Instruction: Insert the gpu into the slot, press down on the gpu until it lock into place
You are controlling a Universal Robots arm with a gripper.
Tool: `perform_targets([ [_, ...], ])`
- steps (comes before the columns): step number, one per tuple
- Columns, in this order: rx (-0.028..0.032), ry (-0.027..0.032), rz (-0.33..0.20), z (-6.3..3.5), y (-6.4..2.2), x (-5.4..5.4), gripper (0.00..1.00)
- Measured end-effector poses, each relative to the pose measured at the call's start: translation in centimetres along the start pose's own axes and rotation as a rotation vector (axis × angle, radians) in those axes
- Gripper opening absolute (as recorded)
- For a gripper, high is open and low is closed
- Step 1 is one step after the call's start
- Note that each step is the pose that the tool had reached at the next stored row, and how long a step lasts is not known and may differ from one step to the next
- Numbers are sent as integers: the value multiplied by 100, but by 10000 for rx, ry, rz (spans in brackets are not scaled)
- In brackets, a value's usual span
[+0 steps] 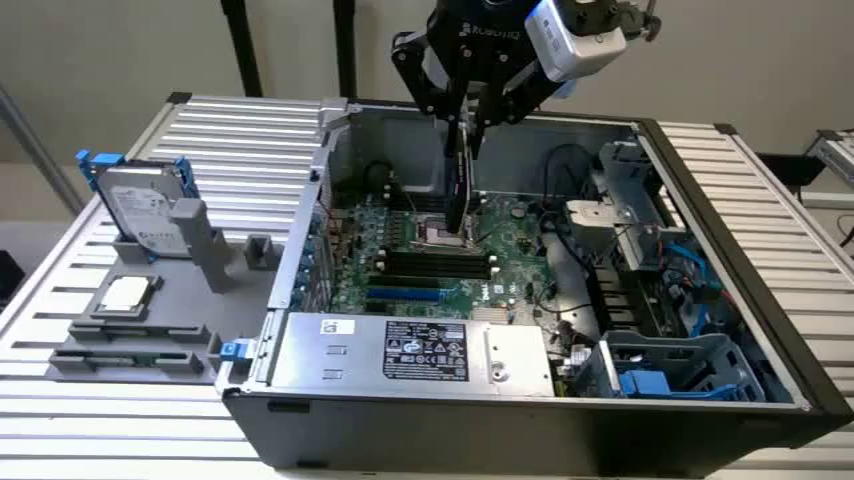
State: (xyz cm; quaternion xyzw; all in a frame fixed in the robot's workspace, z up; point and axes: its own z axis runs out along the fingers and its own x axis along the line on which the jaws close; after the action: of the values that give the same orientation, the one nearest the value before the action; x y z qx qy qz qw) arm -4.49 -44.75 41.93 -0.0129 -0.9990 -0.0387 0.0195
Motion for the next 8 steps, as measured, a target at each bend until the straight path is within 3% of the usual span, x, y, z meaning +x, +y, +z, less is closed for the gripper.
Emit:
perform_targets([
  [8, 0, 0, 0, 0, 0, 0, 26],
])
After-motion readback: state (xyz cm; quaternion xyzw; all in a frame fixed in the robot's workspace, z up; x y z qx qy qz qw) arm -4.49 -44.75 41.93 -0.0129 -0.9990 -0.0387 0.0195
